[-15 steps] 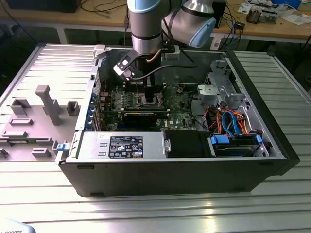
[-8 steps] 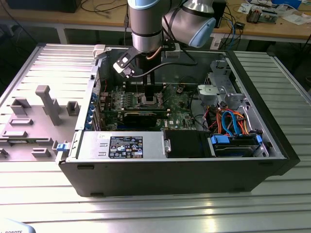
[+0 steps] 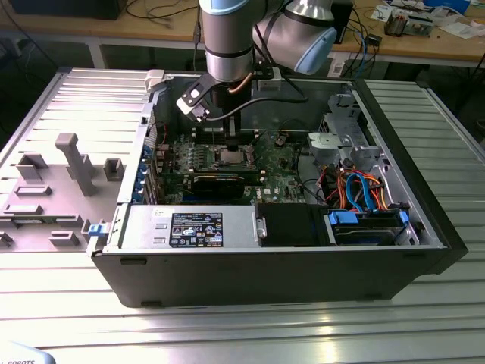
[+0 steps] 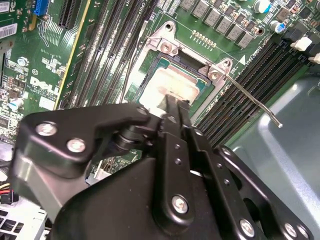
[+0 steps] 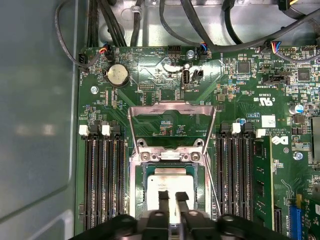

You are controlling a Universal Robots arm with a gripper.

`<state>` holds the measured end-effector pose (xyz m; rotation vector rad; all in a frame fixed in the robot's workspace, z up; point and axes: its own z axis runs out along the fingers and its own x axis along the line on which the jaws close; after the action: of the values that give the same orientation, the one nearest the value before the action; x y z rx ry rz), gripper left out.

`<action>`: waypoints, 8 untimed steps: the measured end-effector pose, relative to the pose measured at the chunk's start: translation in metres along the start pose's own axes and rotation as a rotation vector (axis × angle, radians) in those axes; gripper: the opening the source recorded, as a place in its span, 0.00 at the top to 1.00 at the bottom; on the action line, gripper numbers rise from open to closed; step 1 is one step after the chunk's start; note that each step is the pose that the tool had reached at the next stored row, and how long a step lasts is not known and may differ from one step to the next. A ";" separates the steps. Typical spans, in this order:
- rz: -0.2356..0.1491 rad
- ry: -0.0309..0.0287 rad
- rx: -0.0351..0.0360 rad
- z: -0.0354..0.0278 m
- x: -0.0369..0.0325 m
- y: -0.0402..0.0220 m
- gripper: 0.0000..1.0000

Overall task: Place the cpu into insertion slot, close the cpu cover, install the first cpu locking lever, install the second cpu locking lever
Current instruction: 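Place the cpu into insertion slot, then close the cpu cover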

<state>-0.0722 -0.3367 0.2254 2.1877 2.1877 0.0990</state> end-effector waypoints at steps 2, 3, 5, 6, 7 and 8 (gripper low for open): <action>0.000 0.0000 0.0001 0.0000 0.0000 0.0000 0.89; 0.000 0.0000 0.0001 0.0000 0.0000 0.0000 0.89; 0.000 0.0000 0.0002 0.0000 0.0000 0.0000 0.89; 0.000 0.0000 0.0003 0.0000 0.0000 0.0000 0.89; 0.000 0.0000 0.0004 0.0000 0.0000 0.0000 0.89; 0.000 -0.0001 0.0007 -0.0001 0.0000 0.0000 0.89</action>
<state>-0.0722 -0.3367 0.2254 2.1880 2.1880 0.0982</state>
